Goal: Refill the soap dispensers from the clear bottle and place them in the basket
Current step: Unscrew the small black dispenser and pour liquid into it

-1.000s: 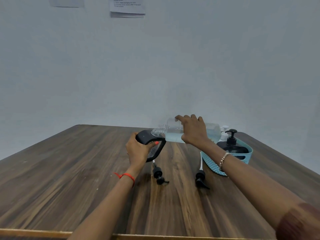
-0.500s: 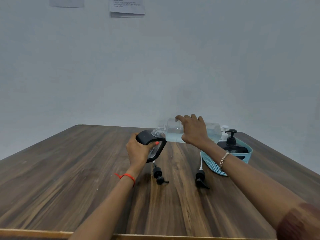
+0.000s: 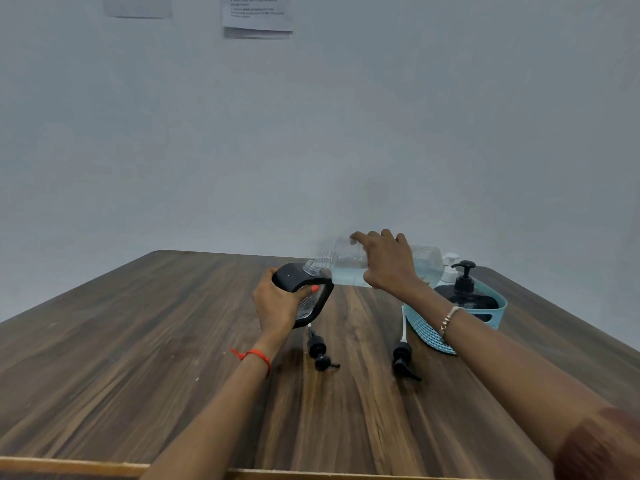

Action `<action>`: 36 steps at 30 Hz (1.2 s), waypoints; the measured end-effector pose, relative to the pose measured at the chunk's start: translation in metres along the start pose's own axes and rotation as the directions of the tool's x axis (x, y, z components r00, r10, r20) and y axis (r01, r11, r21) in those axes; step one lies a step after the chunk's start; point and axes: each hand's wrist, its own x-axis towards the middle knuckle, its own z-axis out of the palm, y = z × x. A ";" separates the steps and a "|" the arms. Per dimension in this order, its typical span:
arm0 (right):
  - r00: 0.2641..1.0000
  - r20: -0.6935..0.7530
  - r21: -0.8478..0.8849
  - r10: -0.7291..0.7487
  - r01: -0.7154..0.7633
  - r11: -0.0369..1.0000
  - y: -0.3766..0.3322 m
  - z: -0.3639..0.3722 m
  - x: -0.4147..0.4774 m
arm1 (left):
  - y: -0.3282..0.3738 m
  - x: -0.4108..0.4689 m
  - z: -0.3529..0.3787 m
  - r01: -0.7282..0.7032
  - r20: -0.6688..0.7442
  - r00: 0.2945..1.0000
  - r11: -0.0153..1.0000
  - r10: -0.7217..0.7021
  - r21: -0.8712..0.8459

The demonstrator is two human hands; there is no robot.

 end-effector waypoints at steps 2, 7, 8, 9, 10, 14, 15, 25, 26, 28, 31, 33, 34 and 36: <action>1.000 0.000 -0.006 -0.003 0.003 1.000 0.000 0.000 0.000 | 0.000 0.000 -0.001 -0.002 -0.002 1.000 1.000 0.002 -0.002; 1.000 0.001 -0.005 -0.007 0.007 1.000 -0.001 0.000 0.001 | 0.000 0.000 -0.002 0.002 0.001 1.000 1.000 -0.002 0.001; 1.000 0.001 -0.005 -0.007 0.007 1.000 -0.001 0.000 0.001 | 0.000 0.000 -0.002 0.002 0.002 1.000 1.000 -0.002 0.005; 1.000 0.000 -0.007 -0.007 0.007 1.000 -0.002 0.000 0.001 | -0.001 0.000 -0.002 0.003 0.003 1.000 1.000 -0.003 0.009; 1.000 -0.002 -0.009 -0.007 0.007 1.000 -0.002 0.000 0.001 | -0.001 0.000 -0.002 0.003 0.004 1.000 1.000 -0.003 0.011; 1.000 -0.006 -0.011 -0.008 0.008 1.000 -0.002 0.000 0.001 | 0.000 -0.001 -0.004 0.001 0.010 1.000 1.000 -0.001 0.013; 1.000 -0.006 -0.012 -0.008 0.008 1.000 -0.002 0.000 0.001 | 0.001 -0.002 -0.004 0.000 0.011 1.000 1.000 0.000 0.012; 1.000 0.004 -0.024 -0.007 0.008 1.000 -0.001 -0.001 0.000 | 0.002 -0.005 -0.004 0.007 0.015 1.000 1.000 -0.007 -0.002; 1.000 0.006 -0.023 -0.006 0.007 1.000 -0.001 -0.002 0.000 | 0.003 -0.005 -0.004 0.006 0.015 1.000 1.000 -0.006 -0.003; 1.000 0.007 -0.026 -0.006 0.006 1.000 -0.001 -0.002 -0.001 | 0.003 -0.005 -0.004 0.008 0.018 1.000 1.000 -0.008 0.001; 1.000 0.006 -0.036 -0.008 0.008 0.999 -0.001 -0.002 -0.001 | 0.004 -0.006 -0.004 0.014 0.018 1.000 1.000 -0.014 0.008; 1.000 0.006 -0.037 -0.008 0.008 0.999 -0.001 -0.002 -0.001 | 0.004 -0.007 -0.004 0.019 0.020 1.000 1.000 -0.019 0.008; 1.000 0.006 -0.035 -0.007 0.008 0.999 -0.001 -0.002 -0.001 | 0.005 -0.007 -0.004 0.022 0.021 1.000 1.000 -0.022 0.008; 1.000 0.007 -0.032 -0.007 0.007 0.999 -0.001 -0.001 -0.002 | 0.004 -0.008 -0.004 0.029 0.021 0.999 1.000 -0.029 0.011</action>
